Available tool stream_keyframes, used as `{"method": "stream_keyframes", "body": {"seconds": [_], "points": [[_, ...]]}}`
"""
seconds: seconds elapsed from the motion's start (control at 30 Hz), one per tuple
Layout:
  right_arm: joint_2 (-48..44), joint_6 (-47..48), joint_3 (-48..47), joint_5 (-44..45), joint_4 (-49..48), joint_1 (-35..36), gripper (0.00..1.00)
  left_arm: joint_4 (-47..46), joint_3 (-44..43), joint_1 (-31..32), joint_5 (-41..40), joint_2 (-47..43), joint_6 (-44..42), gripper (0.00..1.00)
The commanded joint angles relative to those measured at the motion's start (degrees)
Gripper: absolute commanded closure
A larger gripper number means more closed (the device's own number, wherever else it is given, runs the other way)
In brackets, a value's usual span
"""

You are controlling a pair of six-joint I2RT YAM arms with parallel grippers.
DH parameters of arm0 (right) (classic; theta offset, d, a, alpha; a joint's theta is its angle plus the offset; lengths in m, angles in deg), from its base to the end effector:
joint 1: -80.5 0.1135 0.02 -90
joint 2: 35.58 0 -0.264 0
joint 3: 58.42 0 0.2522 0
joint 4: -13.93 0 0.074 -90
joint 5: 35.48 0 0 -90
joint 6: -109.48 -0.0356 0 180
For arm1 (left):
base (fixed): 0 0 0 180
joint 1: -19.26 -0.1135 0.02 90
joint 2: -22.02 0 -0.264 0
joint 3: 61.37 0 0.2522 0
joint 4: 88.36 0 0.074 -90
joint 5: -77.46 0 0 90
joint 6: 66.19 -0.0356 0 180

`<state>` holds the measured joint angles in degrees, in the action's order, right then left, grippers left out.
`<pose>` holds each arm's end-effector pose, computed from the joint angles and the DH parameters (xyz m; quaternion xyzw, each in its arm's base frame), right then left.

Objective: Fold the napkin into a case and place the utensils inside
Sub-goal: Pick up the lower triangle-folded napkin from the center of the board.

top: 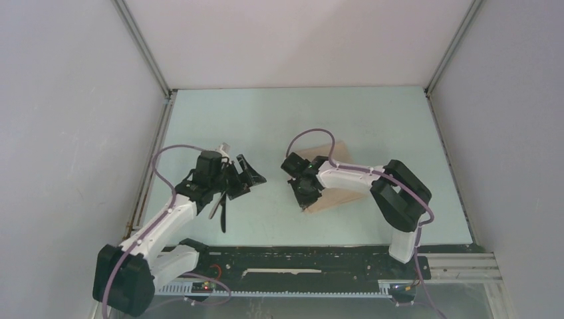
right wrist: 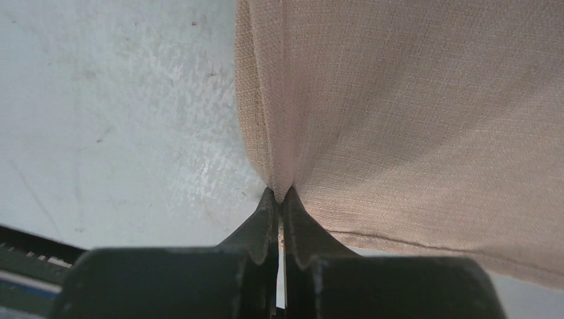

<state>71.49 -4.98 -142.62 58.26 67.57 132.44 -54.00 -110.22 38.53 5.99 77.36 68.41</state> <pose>0.2209 0.2784 0.1614 -0.2320 0.9651 0.0471 0.1123 0.1869 -0.0773 0.2317 -0.1315 0.8904 -0.3414 0.2709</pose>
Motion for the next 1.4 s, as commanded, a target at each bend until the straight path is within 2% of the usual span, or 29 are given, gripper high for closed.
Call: {"method": "stream_keyframes", "body": {"seconds": [0.0,0.17,0.3,0.53,0.6,0.7,0.9,1.27,1.37], "points": [[-5.8,2.3,3.8,-11.6,-9.9,-3.6,1.00,-17.7,4.4,-1.2,7.5,7.0,14.5,0.13],[-10.2,2.3,9.7,-21.0,-15.9,-8.3,1.00,-37.9,6.6,-1.0,11.0,20.0,27.1,0.07],[-13.3,1.9,14.4,-26.7,-19.4,-12.4,1.00,-49.0,4.7,1.5,11.6,30.3,33.9,0.04],[-18.2,1.2,20.4,-32.3,-23.1,-17.9,1.00,-51.8,0.2,6.0,4.9,39.4,35.7,0.03],[-18.9,0.9,21.4,-33.4,-24.3,-19.0,1.00,-51.8,-0.5,6.3,3.1,41.3,35.8,0.05],[-19.8,0.2,22.3,-34.3,-25.3,-20.1,1.00,-53.6,-1.6,6.4,2.5,44.0,36.5,0.16],[-22.4,-0.4,24.3,-35.0,-25.9,-22.0,1.00,-53.2,-3.7,6.9,0.5,46.1,36.0,0.24],[-23.5,-0.7,26.3,-35.4,-27.2,-23.2,1.00,-51.2,-8.3,8.1,-1.2,50.5,33.0,0.53],[-23.9,-0.8,27.0,-35.7,-27.6,-23.7,1.00,-51.1,-9.0,8.1,-1.3,50.9,32.6,0.57]]}}
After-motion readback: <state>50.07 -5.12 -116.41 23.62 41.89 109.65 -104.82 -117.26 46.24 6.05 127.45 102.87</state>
